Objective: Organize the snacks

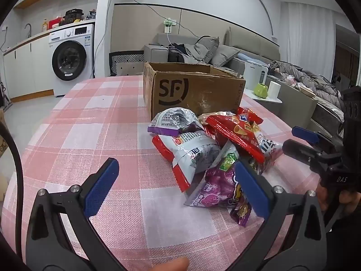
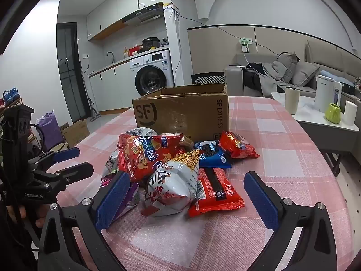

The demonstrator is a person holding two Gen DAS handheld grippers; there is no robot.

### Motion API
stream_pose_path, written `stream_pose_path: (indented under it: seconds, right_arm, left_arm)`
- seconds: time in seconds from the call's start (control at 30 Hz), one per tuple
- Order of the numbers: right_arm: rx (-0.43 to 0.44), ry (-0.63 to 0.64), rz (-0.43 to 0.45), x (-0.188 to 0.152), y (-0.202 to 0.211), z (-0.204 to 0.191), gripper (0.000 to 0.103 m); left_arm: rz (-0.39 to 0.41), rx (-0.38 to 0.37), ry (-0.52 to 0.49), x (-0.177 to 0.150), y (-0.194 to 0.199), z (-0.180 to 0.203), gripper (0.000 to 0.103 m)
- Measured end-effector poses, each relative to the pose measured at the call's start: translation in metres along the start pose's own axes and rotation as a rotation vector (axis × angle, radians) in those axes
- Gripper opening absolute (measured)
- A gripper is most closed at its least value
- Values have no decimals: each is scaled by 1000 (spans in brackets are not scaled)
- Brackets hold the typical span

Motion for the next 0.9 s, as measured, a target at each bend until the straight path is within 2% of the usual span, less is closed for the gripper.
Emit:
stream_pose_path:
  seconds: [0.9]
  right_arm:
    - [-13, -15, -18, -2, -2, 5, 103]
  left_arm:
    - [-10, 15, -24, -4, -4, 1, 102]
Point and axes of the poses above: each gripper's, at about its wrist camera, not at the fingertips, and y roughly against the way its jaws point, z to its right, x to its top, the point moved 9 cm from there along -y, roughly the way its jaws point, and after that the axes turned 3 degrees about -x, right-handed, at the moved point
